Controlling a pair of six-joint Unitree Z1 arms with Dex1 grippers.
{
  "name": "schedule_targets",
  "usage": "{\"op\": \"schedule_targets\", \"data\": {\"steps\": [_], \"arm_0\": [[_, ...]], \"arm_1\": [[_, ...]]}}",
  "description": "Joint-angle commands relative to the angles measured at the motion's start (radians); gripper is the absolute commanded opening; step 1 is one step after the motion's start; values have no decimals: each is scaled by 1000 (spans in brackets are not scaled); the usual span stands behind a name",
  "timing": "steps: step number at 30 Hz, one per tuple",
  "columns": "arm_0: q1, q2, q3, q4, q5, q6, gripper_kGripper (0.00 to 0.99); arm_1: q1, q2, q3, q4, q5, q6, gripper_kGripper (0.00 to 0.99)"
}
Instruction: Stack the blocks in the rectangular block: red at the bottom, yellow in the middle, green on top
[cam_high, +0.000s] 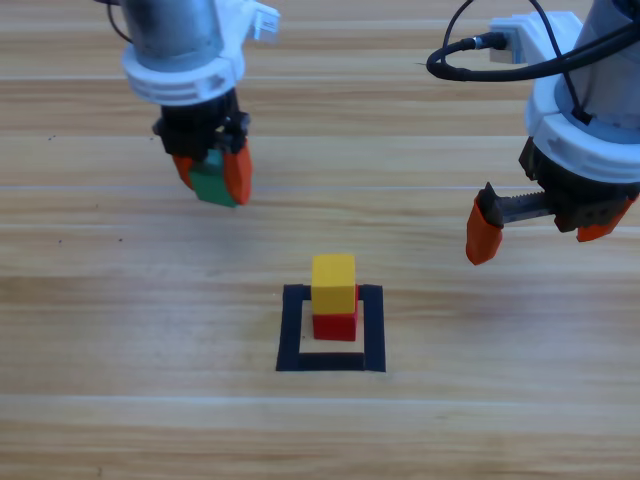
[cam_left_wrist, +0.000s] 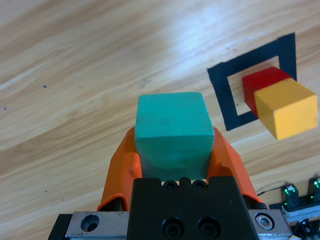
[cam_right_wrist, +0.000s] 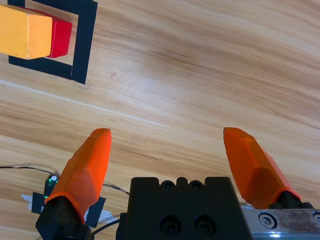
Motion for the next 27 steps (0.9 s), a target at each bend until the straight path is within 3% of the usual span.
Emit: {"op": "schedule_targets", "data": {"steps": [1,17,27], "arm_0": [[-65,2,39,7,-13,-29,32],[-128,-81,100,7,-25,-431,55],[-196,-49,74,7,-11,-515,55]], "arm_1": [[-22,48,29,-22,18,0,990],[-22,56,29,-22,18,-1,990],[-22,56,29,-22,19,-1,990]]}}
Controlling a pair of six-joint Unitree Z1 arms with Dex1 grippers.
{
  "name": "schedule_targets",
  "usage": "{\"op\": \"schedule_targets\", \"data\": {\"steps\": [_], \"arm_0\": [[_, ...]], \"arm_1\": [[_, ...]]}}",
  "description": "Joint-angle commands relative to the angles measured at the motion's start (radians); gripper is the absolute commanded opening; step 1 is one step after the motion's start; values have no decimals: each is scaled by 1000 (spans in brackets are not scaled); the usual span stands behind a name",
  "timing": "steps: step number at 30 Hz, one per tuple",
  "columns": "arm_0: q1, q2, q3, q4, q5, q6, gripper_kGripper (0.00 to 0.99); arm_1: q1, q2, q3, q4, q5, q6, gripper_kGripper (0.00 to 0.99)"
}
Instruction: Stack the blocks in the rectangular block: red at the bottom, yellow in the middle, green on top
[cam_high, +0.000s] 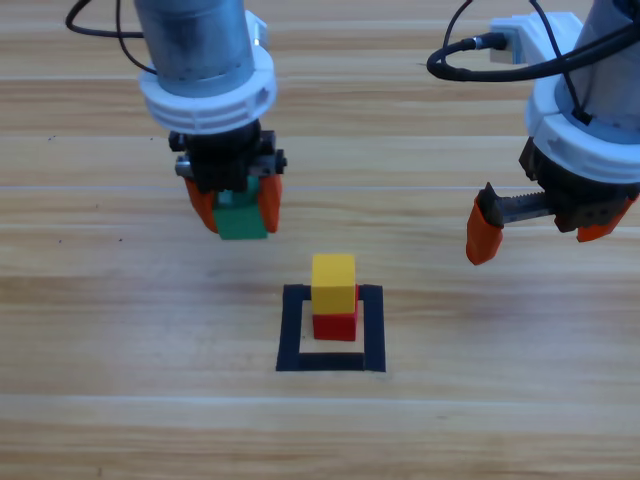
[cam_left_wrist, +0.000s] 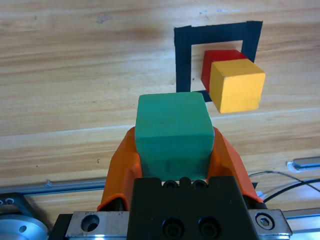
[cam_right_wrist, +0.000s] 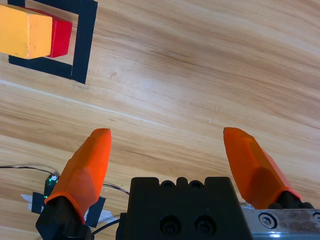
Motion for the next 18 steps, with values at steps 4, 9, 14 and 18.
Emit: {"op": "schedule_targets", "data": {"steps": [4,9,14,18], "arm_0": [[-75,50,-25,7,14,-26,54],[-87,82,-48,7,14,-15,54],[-101,122,-92,7,11,-7,54],[-111,147,-111,7,9,-12,54]], "arm_1": [[-22,56,29,-22,19,-1,990],[-22,56,29,-20,21,-1,990],[-22,59,29,-20,25,-1,990],[-22,62,27,-20,27,-1,990]]}}
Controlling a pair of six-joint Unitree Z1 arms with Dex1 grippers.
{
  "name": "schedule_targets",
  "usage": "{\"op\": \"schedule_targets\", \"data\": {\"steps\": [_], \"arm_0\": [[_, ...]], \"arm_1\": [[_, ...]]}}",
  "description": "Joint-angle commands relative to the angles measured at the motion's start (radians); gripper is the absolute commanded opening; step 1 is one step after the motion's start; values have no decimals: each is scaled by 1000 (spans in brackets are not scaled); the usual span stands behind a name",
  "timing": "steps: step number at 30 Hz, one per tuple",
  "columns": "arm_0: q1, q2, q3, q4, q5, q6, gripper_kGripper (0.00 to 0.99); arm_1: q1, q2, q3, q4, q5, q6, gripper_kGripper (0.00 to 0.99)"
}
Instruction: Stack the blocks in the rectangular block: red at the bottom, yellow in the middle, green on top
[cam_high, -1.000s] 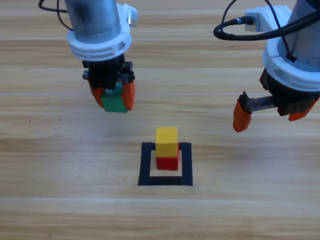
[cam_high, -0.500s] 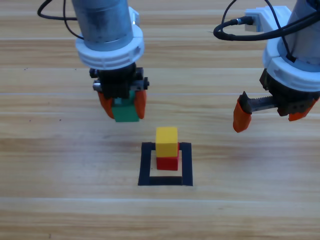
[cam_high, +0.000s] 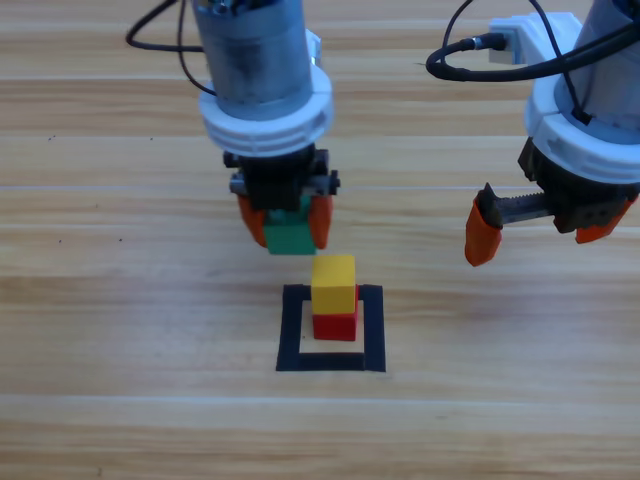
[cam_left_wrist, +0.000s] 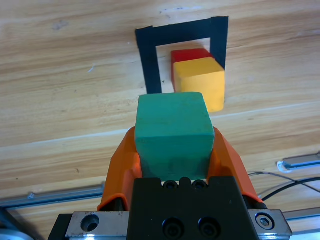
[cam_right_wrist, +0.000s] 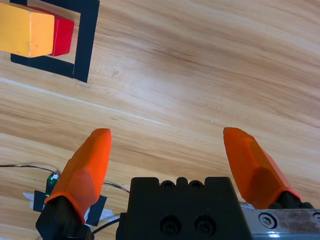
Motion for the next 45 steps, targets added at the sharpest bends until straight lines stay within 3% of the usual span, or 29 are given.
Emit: {"op": "schedule_targets", "data": {"steps": [1,24,45], "arm_0": [[-37,82,-28,7,5,4,54],[-40,142,-67,7,6,15,54],[-48,154,-84,7,8,27,54]], "arm_1": [[-22,62,27,-20,21,-1,990],[-22,80,23,-20,116,-27,989],[-22,86,26,-20,132,-43,989]]}}
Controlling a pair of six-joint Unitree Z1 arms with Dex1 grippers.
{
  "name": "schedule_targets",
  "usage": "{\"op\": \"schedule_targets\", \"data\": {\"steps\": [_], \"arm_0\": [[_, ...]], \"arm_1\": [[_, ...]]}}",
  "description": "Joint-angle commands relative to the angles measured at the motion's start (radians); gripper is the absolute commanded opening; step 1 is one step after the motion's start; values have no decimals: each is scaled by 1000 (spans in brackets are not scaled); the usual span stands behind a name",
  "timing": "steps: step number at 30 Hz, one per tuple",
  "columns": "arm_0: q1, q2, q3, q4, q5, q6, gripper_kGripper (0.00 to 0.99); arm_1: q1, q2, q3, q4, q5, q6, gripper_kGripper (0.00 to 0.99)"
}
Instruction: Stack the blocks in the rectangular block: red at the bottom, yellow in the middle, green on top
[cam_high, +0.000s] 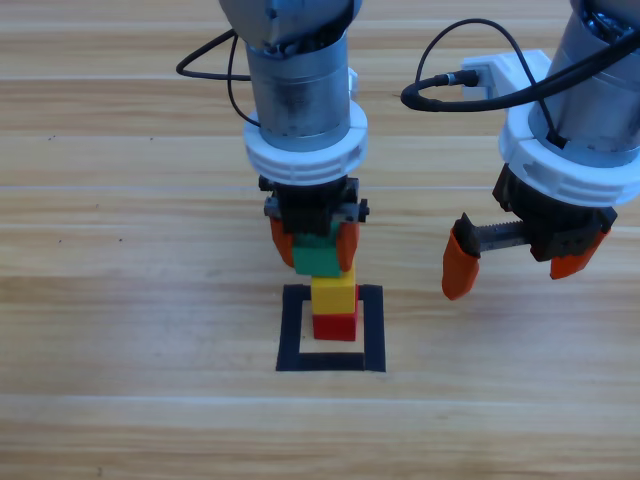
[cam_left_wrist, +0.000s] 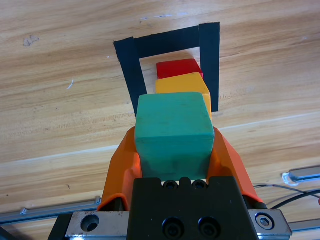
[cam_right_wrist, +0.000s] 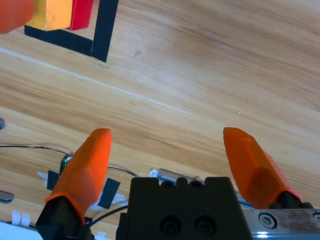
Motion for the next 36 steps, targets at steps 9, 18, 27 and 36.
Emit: {"op": "schedule_targets", "data": {"steps": [9,18,27,36], "arm_0": [[-25,57,-20,7,8,11,54],[-26,63,-30,8,8,17,55],[-26,70,-34,8,8,22,55],[-29,73,-36,8,9,25,55]], "arm_1": [[-22,-26,61,-55,73,-59,989],[-22,-218,250,-292,142,-127,988],[-22,-511,543,-611,139,-185,985],[-22,-482,553,-614,297,-305,986]]}}
